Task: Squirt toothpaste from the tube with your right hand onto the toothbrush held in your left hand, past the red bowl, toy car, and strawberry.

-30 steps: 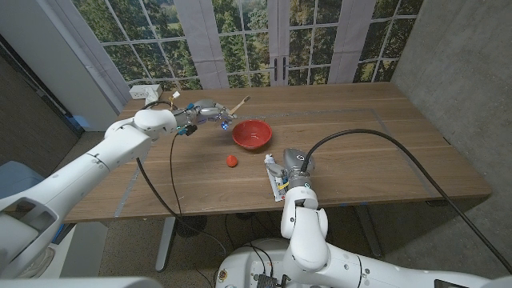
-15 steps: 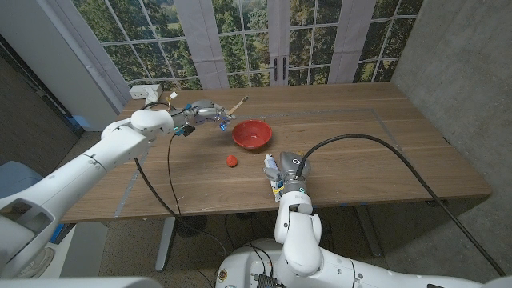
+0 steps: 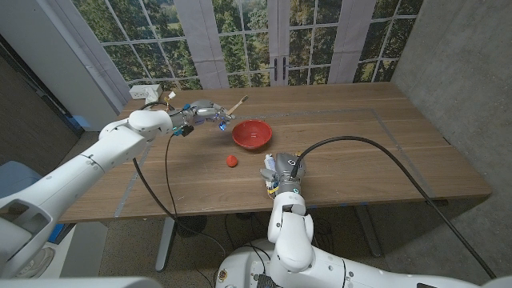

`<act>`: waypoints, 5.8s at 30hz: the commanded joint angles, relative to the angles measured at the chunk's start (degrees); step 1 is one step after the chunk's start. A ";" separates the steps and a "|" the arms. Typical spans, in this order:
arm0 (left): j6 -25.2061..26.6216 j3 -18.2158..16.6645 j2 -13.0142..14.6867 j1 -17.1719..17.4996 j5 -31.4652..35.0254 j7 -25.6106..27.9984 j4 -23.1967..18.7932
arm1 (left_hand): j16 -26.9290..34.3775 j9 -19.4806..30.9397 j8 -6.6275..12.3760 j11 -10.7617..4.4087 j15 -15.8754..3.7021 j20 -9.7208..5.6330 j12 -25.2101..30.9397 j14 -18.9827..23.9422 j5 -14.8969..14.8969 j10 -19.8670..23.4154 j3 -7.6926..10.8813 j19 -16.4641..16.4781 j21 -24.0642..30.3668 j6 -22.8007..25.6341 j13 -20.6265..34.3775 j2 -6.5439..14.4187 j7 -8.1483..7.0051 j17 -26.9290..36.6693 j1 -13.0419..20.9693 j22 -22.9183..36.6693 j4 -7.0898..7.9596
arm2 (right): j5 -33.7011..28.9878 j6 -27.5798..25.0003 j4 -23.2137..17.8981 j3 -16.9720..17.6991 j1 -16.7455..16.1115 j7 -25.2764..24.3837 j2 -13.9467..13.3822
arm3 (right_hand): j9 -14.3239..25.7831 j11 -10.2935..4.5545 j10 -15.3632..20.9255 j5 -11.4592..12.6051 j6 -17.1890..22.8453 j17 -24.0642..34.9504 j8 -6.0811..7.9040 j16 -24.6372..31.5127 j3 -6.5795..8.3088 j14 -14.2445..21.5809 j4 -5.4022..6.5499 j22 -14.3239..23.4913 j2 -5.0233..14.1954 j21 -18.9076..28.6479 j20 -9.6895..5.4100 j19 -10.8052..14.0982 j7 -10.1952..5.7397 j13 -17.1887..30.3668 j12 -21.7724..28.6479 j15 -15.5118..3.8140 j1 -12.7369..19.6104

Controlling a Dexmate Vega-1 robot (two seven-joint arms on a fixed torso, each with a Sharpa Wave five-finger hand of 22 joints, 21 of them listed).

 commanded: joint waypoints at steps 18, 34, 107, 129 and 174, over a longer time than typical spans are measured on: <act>-2.10 -1.26 0.57 1.22 -2.59 -2.12 1.18 | -0.18 0.50 -0.37 -6.09 -5.80 -5.25 -0.30 3.51 0.34 6.39 0.64 -0.51 1.69 0.77 0.60 3.17 0.19 0.34 2.96 -1.00 0.00 | 18.02 5.57 1.92 2.59 -0.31 -13.55 2.04 | 0.58 0.09 0.54 1.05 0.88 1.00 1.16 0.84 0.25 0.18 -0.65 0.28 -0.45 -0.19 0.10 0.35 0.25 1.71 0.65 0.05 5.31; -3.06 -1.06 0.48 1.08 -3.20 -3.86 2.28 | -0.31 0.71 -0.56 -6.05 -5.80 -5.45 -0.63 3.71 0.34 6.66 0.74 -0.88 2.65 0.92 0.64 3.10 0.19 0.46 2.88 -1.83 -0.02 | 20.69 11.29 10.26 5.76 -4.28 -35.62 6.34 | 1.13 -0.96 -6.44 1.78 -7.88 3.12 -1.32 1.32 -0.39 -2.43 0.36 0.30 -0.64 -1.66 -0.79 -1.93 -0.68 4.47 -1.75 -1.04 12.80; -2.82 -0.07 -0.63 -1.15 -2.40 -4.84 2.90 | -1.14 1.17 -1.45 -5.95 -5.80 -5.65 -1.86 3.96 0.33 7.25 1.38 -2.11 5.93 1.29 1.25 2.88 0.23 0.75 2.49 -3.64 -0.09 | 21.33 4.11 15.39 3.96 0.52 -32.91 6.60 | -0.41 -5.39 15.26 -2.08 16.10 9.28 6.54 10.54 -3.34 9.47 0.35 0.67 5.92 0.09 -4.68 3.77 -5.55 9.74 6.08 -6.98 16.54; -1.98 0.85 -1.55 -2.42 -1.70 -4.95 2.89 | -1.36 1.28 -1.61 -6.02 -5.81 -5.62 -2.20 4.02 0.33 7.22 1.62 -2.25 6.55 1.29 1.53 2.82 0.15 0.80 2.34 -3.79 -0.10 | 25.33 3.44 10.23 6.71 -2.37 -41.51 4.22 | -0.37 -5.67 17.46 -2.12 17.86 9.06 7.14 10.65 -3.16 11.22 0.77 0.67 6.31 0.35 -5.17 4.10 -5.96 10.44 6.84 -7.62 16.90; 0.30 1.71 -2.43 -2.63 -2.27 -4.57 2.51 | -1.65 1.49 -1.86 -6.03 -5.81 -5.72 -2.80 4.29 0.31 7.60 2.15 -2.57 7.45 1.45 1.90 2.72 0.27 1.00 2.07 -3.97 -0.17 | -2.47 0.00 10.15 2.83 3.22 -21.31 -2.93 | -0.32 -6.65 19.56 -2.08 19.74 8.94 7.81 10.35 -2.96 12.46 0.84 0.68 6.57 0.84 -5.89 4.71 -6.87 11.28 7.27 -8.73 17.78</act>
